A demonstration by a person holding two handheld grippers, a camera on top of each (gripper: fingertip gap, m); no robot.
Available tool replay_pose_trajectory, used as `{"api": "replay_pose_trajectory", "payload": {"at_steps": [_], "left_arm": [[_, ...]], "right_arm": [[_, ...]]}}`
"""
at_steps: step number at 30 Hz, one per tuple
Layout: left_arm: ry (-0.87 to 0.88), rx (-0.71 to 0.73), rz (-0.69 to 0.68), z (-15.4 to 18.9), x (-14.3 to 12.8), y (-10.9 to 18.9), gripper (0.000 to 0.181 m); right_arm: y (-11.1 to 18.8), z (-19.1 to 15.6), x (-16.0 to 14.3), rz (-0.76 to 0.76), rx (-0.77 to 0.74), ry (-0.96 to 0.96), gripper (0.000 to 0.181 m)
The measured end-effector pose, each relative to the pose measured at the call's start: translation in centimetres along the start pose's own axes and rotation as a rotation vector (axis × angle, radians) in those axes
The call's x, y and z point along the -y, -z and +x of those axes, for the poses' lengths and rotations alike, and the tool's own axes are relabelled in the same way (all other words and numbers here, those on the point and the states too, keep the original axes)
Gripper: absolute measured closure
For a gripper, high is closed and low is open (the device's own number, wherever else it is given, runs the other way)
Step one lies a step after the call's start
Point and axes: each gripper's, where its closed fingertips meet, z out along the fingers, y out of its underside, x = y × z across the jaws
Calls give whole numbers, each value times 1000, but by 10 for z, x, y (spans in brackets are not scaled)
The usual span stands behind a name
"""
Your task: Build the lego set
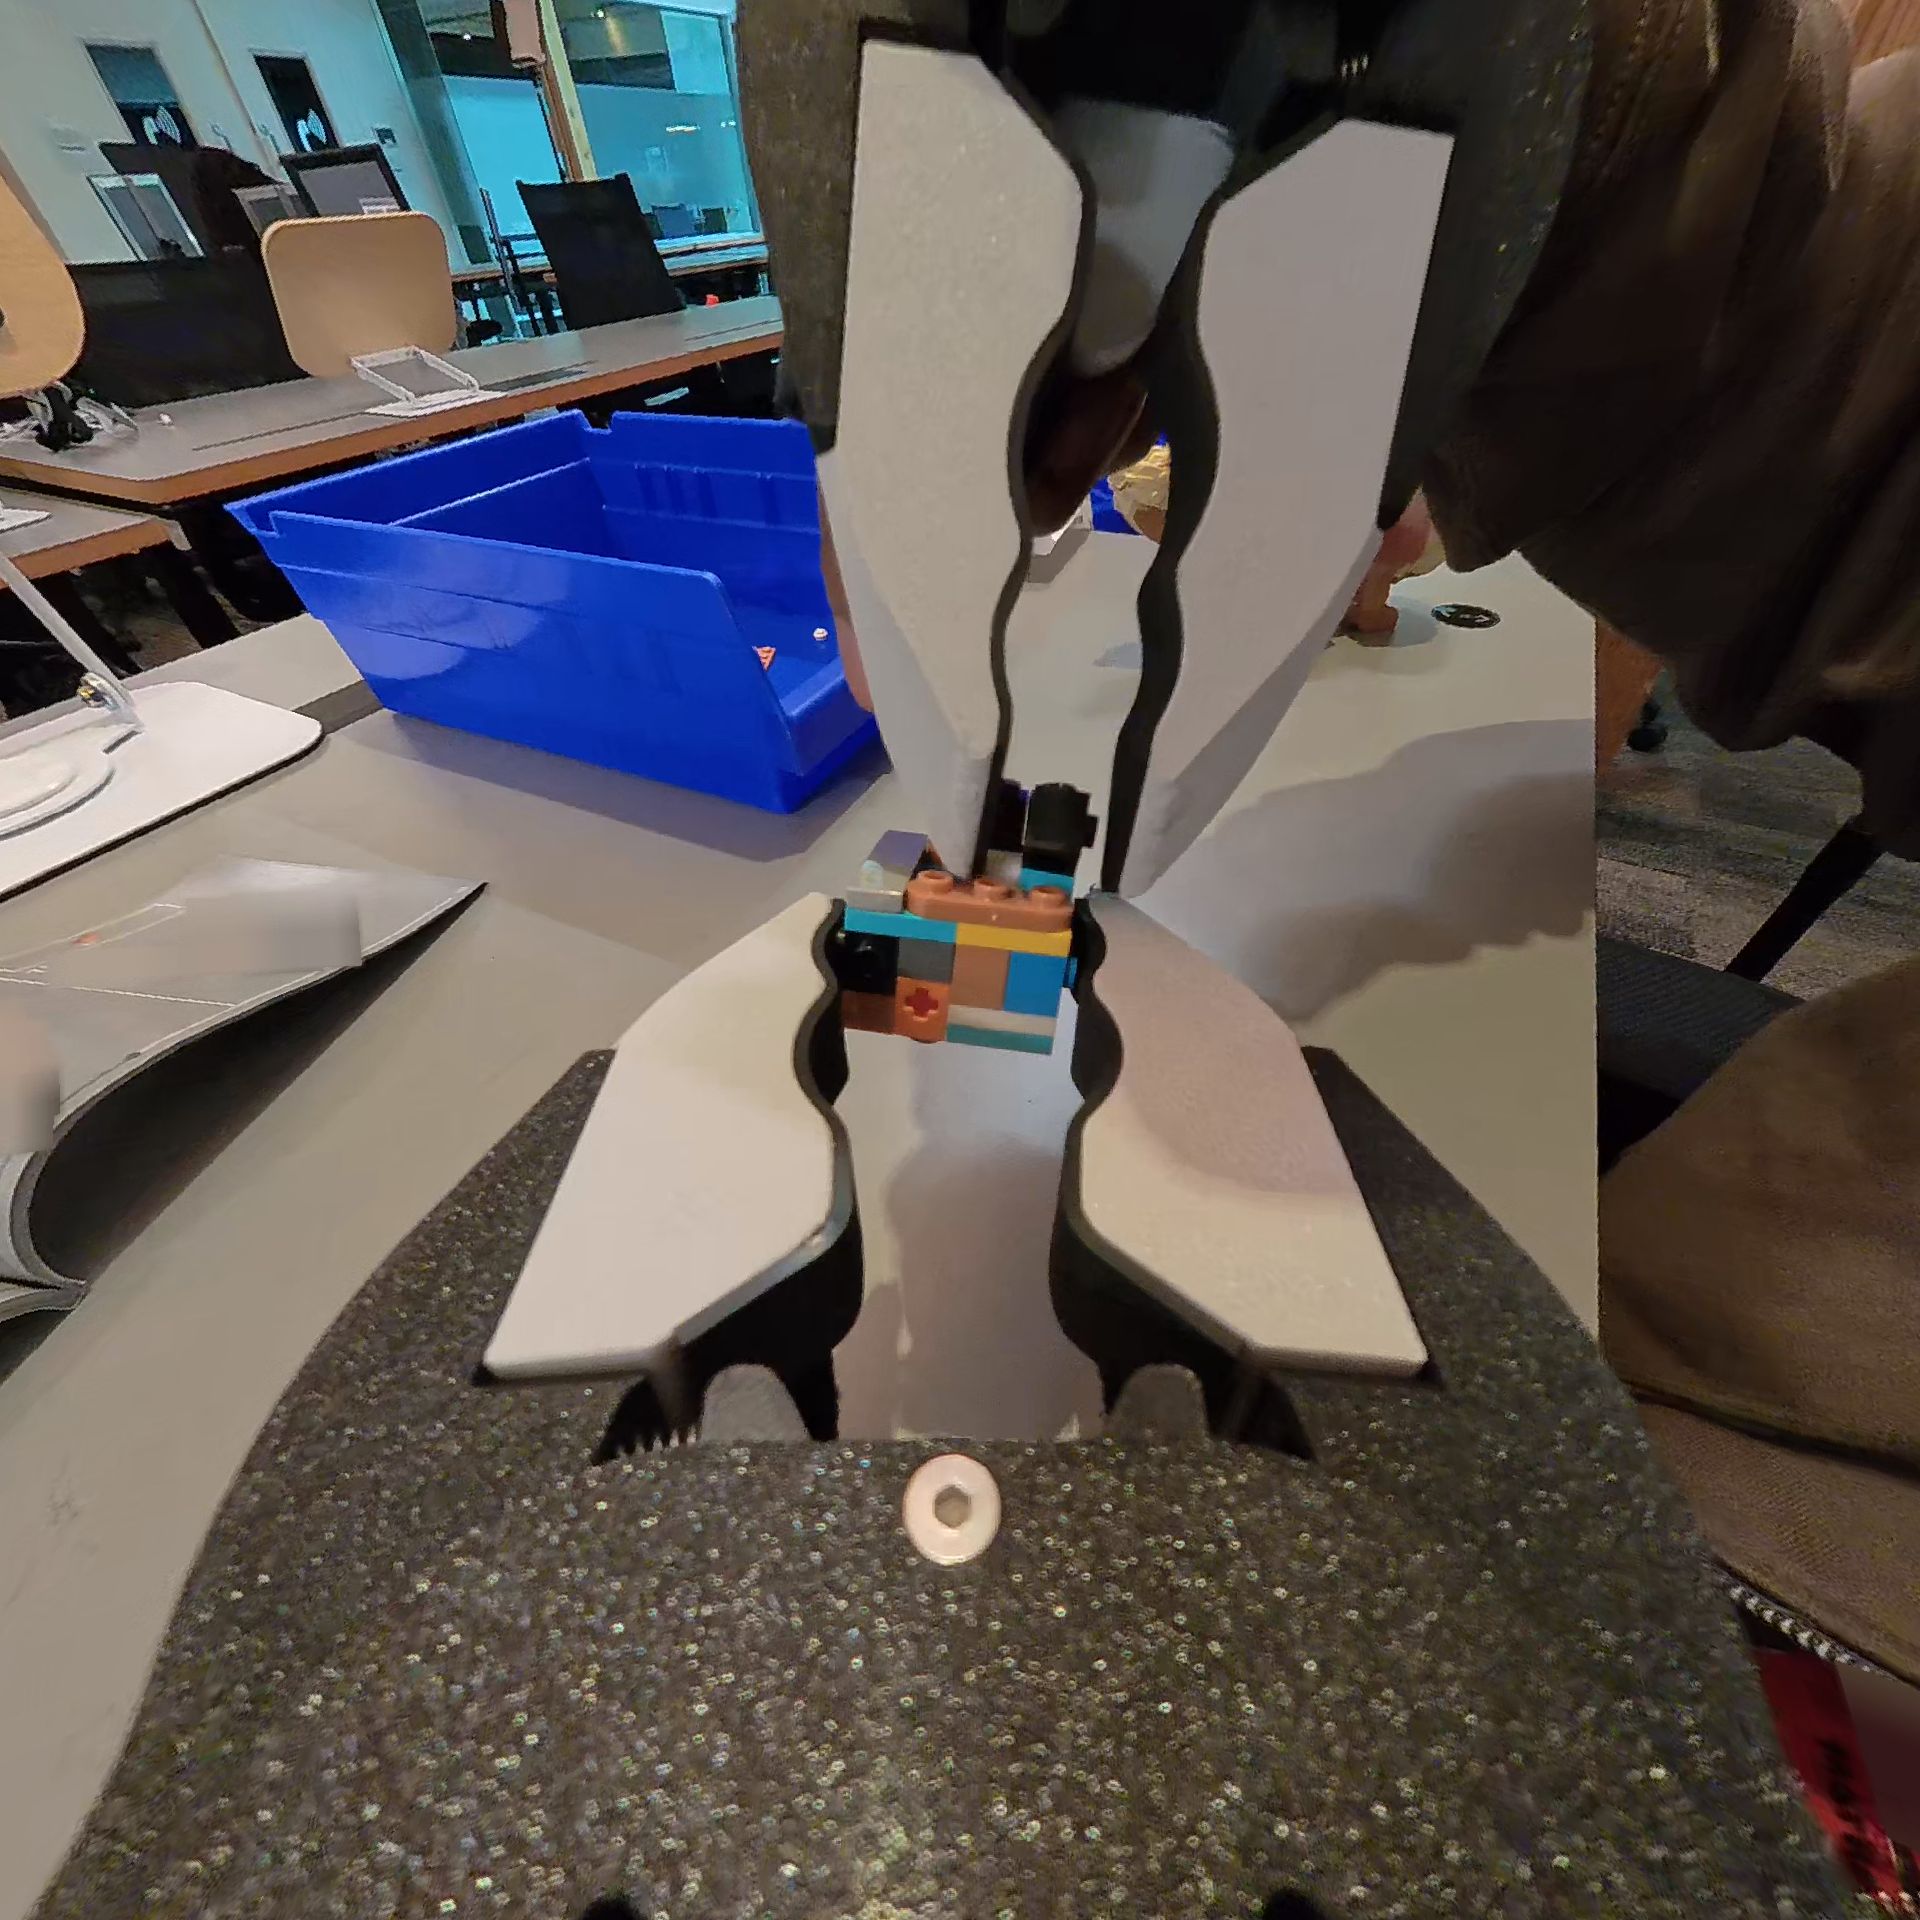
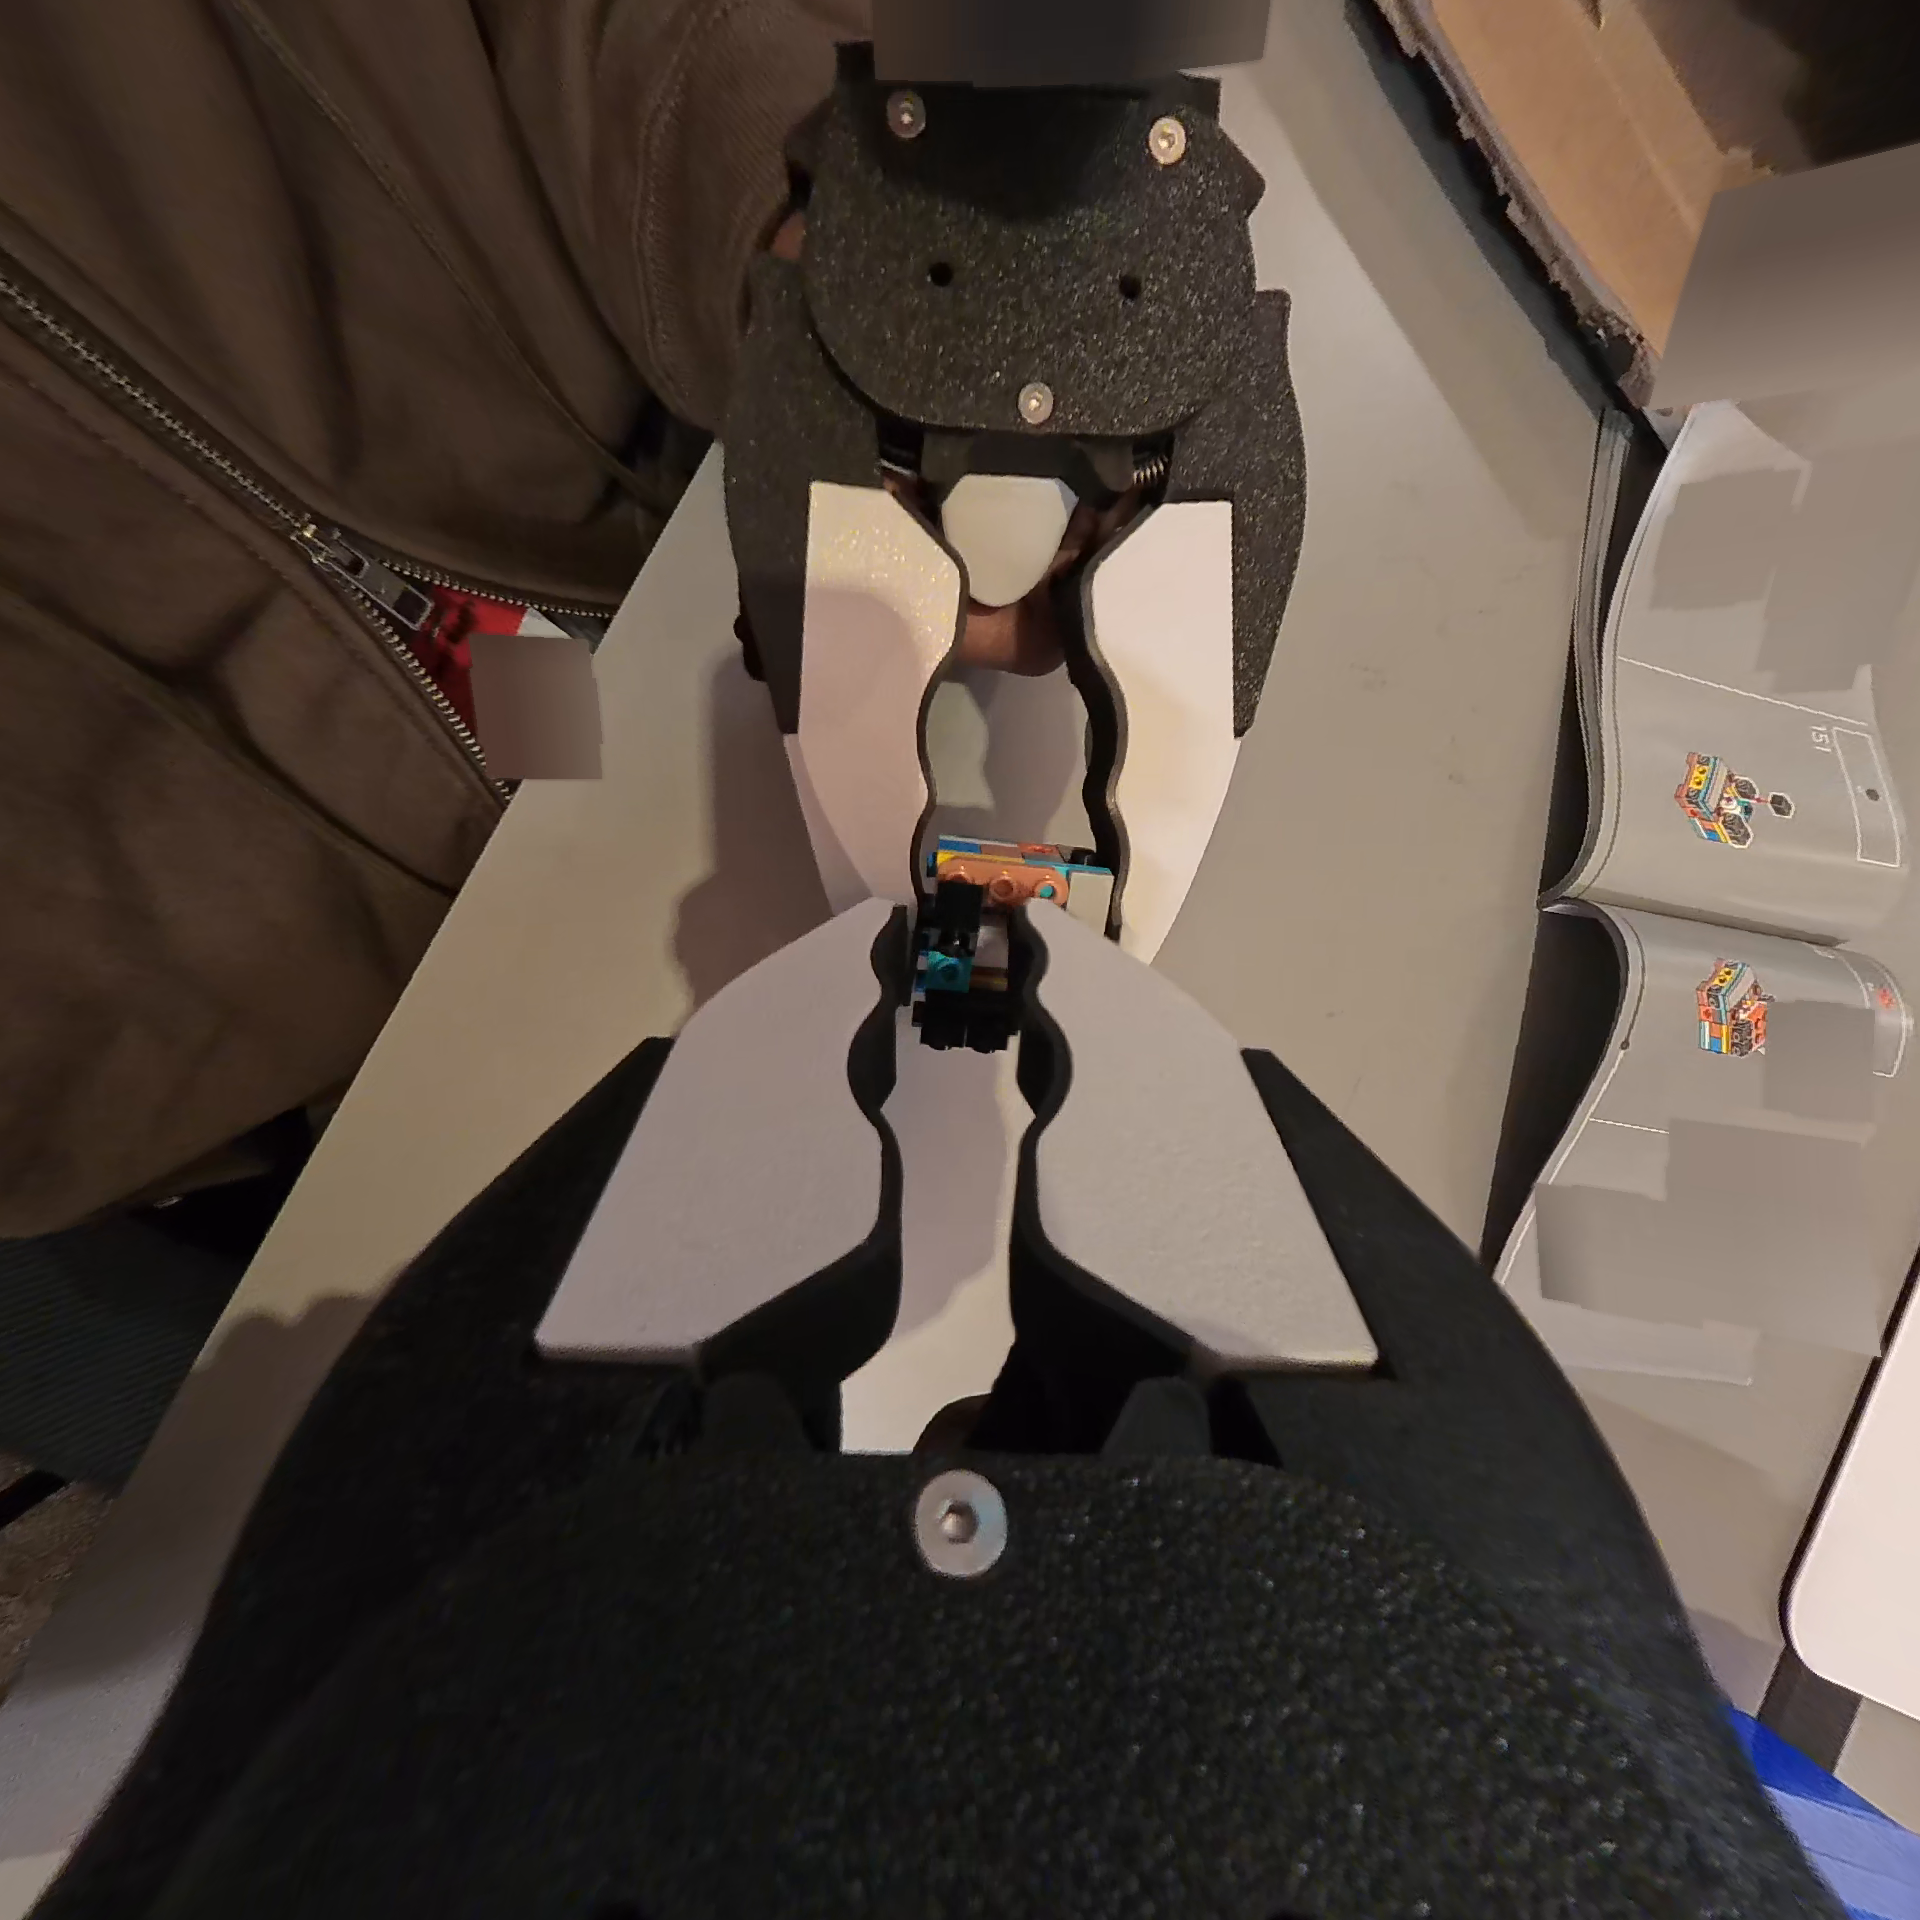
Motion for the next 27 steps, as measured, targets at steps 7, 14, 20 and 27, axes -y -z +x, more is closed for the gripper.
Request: {"api": "replay_pose_trajectory", "payload": {"at_steps": [7,14,20,27], "left_arm": [[7,5,10,-2,2,1,141],[17,9,27,-3,4,2,141],[13,10,24,-2,4,1,141],[5,14,13,-3,2,1,141]], "right_arm": [[8,2,4,50,-35,-21,156],[20,6,7,199,-106,-102,162],[16,2,7,201,-78,-114,168],[10,2,9,181,-46,-109,173]]}}
